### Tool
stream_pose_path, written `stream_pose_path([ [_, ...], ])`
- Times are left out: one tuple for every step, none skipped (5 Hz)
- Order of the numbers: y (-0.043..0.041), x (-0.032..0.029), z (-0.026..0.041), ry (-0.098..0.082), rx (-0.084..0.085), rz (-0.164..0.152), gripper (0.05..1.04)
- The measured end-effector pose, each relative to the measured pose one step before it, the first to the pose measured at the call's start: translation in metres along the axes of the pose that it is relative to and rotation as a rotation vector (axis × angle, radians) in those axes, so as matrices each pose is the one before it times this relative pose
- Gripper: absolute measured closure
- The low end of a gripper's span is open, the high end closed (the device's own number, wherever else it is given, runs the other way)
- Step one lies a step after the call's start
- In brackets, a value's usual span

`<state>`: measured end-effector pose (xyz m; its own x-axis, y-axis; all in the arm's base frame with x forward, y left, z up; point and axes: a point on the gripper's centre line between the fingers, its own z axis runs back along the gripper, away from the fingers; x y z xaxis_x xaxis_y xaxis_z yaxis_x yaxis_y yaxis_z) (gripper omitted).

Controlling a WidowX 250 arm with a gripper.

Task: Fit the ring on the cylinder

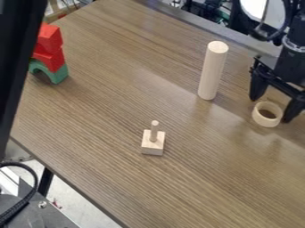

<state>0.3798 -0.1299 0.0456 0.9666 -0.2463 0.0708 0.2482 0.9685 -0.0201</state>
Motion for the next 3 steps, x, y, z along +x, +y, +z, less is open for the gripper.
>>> stream_pose_path([
  [-0.00144, 0.00205, -0.00170, 0.0082, -0.0077, -0.0003, 0.085],
  [0.00048, -0.00201, -0.00568, 0.0229, 0.0030, 0.0042, 0.085],
  [-0.00023, 0.00027, -0.00027, 0.0001, -0.0014, 0.0038, 0.133],
])
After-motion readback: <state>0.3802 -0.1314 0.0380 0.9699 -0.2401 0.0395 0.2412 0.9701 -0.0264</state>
